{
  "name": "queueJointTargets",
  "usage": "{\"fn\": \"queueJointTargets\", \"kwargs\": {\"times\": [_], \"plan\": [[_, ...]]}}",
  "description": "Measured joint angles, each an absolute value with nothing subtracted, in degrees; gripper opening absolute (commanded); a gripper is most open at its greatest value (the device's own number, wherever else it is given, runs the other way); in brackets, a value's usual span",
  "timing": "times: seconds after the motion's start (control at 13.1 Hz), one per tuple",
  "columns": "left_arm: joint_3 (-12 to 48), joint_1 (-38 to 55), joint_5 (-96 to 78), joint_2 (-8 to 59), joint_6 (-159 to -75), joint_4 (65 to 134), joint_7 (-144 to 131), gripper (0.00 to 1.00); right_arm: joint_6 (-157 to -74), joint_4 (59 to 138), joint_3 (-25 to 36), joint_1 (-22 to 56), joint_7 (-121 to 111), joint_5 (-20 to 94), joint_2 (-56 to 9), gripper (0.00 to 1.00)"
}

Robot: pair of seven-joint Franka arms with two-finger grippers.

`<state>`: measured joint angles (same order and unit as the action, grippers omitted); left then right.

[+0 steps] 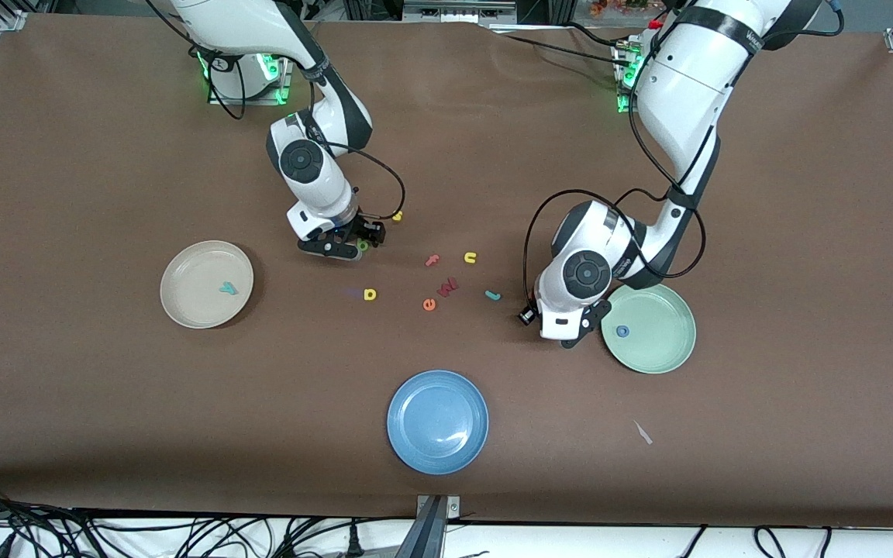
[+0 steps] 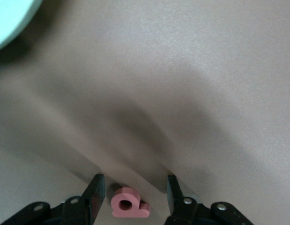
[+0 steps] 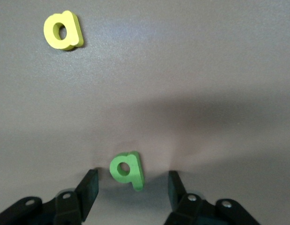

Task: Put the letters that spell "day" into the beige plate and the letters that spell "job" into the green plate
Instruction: 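Grasp the pink letter with the left gripper while the right gripper grasps green q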

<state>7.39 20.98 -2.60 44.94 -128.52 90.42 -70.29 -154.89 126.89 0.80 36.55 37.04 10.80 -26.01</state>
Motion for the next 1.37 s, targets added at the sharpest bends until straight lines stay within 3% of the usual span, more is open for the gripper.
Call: {"fn": "queueJointTargets", "kwargs": {"times": [0.3,1.37], "plan": [[7.5,21.0,-2.6,44.9,-129.6,90.9,-72.9,0.59,-154.9,126.5,0.9,36.5,37.1,10.8,-26.1,0.45],[7.4,21.0,-2.6,41.1,-138.4,98.9,-74.3,0.50,-154.7,124.2,1.0,36.7,39.9,10.8,-27.2,0.19]]}}
